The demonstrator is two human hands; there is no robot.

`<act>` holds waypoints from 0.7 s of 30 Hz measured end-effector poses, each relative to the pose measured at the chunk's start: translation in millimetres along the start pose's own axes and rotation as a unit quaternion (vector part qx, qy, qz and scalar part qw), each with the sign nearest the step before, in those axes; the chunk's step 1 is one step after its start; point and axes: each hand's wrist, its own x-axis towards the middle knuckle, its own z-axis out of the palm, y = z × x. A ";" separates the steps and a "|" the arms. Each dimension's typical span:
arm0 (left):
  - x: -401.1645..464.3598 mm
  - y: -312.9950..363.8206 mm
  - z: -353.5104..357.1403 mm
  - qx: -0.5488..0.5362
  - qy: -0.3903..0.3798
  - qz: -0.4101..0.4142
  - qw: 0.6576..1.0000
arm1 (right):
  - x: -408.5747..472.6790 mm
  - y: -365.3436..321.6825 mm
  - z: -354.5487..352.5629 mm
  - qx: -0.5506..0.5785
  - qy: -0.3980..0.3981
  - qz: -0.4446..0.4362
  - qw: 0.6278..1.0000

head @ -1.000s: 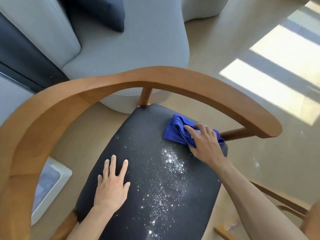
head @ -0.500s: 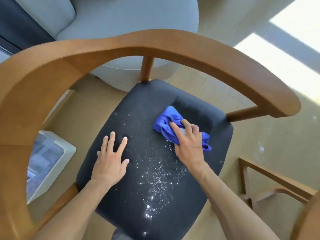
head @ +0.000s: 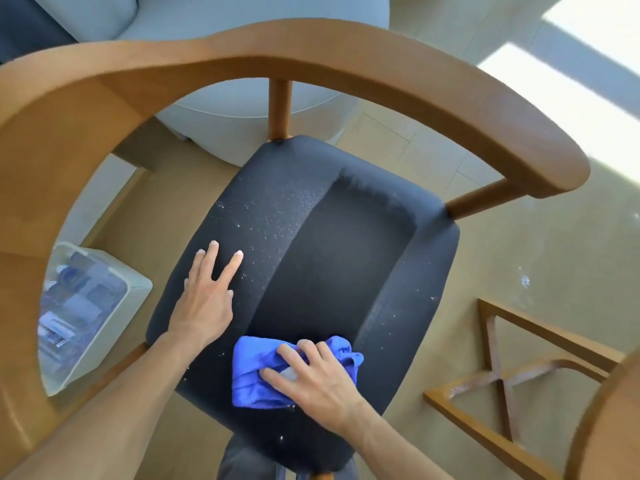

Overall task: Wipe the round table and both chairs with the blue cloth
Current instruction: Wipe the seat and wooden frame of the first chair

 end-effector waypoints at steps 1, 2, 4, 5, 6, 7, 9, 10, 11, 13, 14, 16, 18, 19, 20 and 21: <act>0.2 -0.4 0.5 0.002 0.002 -0.001 1.000 | 1.4 6.8 -1.0 -0.002 0.005 -0.009 1.000; 0.3 -0.7 0.6 0.004 0.003 -0.003 1.000 | 2.4 13.0 -1.5 -0.003 0.009 -0.018 1.000; 0.2 -0.2 0.5 0.006 0.003 -0.005 1.000 | 3.5 25.1 -2.5 -0.009 0.014 -0.030 0.999; 0.1 0.4 0.3 0.008 0.002 -0.006 1.000 | 3.7 32.3 -4.2 -0.012 0.018 -0.029 0.999; -0.2 0.5 0.5 0.011 0.002 -0.008 1.000 | 4.2 40.7 -6.3 -0.014 0.025 -0.025 0.999; -0.4 0.5 1.0 0.013 0.003 -0.010 1.000 | 4.7 50.0 -8.3 -0.015 0.032 -0.018 0.999; -0.9 1.2 1.5 0.015 0.008 -0.011 1.000 | 5.8 70.1 -13.1 -0.029 0.042 -0.007 0.999; -1.3 2.0 1.9 0.019 0.012 -0.011 1.000 | 6.0 80.0 -15.3 -0.039 0.050 -0.004 0.998; -1.7 2.5 2.7 0.022 0.016 -0.010 1.000 | 6.3 89.5 -17.6 -0.048 0.059 -0.001 0.997; -2.9 3.9 3.6 0.024 0.022 -0.010 0.999 | 6.3 108.6 -23.1 -0.065 0.077 0.006 0.995; -3.5 4.6 4.0 0.026 0.025 -0.011 0.999 | 6.4 120.1 -28.7 -0.073 0.086 0.012 0.994; -4.2 5.4 5.4 0.036 0.034 -0.011 0.999 | 7.6 151.3 -43.9 -0.091 0.107 0.040 0.989; -6.8 7.7 7.3 0.046 0.045 -0.021 0.998 | 8.5 187.4 -61.2 -0.109 0.116 0.091 0.983; -8.3 9.6 8.5 0.050 0.049 -0.029 0.997 | 9.3 202.4 -68.3 -0.117 0.117 0.118 0.979; -10.8 11.5 9.4 0.051 0.050 -0.038 0.997 | 9.6 212.4 -71.3 -0.120 0.117 0.141 0.976; -14.4 12.4 10.6 0.049 0.047 -0.045 0.997 | 9.5 216.7 -71.0 -0.116 0.116 0.158 0.974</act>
